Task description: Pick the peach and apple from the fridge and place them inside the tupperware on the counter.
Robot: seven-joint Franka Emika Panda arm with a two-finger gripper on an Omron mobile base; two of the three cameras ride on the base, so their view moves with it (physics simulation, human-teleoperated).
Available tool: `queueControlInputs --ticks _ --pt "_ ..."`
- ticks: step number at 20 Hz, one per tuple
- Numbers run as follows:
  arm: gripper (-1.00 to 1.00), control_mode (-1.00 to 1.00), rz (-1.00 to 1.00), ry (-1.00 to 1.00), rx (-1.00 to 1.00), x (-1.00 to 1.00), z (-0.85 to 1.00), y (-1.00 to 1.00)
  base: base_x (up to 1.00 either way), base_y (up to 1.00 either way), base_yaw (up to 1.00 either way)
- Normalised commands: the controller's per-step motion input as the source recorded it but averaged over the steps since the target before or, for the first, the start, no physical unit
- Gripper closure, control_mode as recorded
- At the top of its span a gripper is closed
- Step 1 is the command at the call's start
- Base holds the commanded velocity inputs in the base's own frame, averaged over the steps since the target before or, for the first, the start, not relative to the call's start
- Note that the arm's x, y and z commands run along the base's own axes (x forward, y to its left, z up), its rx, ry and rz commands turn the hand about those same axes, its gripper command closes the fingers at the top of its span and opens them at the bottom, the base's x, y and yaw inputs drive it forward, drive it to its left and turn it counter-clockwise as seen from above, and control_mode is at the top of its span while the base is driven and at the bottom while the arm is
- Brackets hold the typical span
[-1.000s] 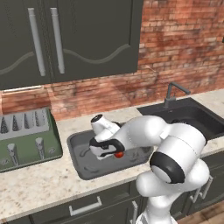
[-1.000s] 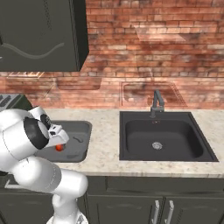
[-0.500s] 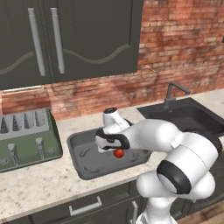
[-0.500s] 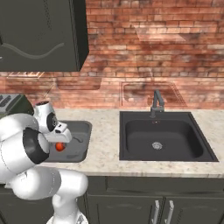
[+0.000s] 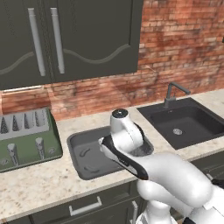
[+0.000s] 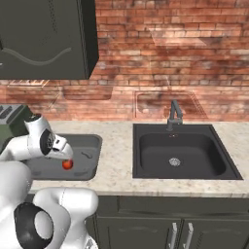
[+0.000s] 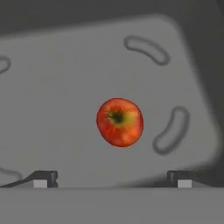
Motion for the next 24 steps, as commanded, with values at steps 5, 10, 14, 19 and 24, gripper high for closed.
queueControlInputs --ticks 5,10,14,19,24 --pt "-1.0 -1.0 0.0 -0.13 0.0 -0.45 0.62 0.0 0.0 0.0 0.0" --pt "-1.0 -1.0 0.0 -0.02 0.0 -0.39 0.65 -0.01 0.0 0.0 0.0" --pt "-1.0 -1.0 0.04 0.0 0.0 -0.31 0.58 -0.14 0.0 0.0 0.0" --pt "-1.0 -1.0 0.12 0.0 -0.01 -0.24 0.59 -0.28 0.0 0.0 0.0" --pt "-1.0 -1.0 0.1 0.0 -0.04 -0.34 0.56 -0.38 0.0 0.0 0.0"
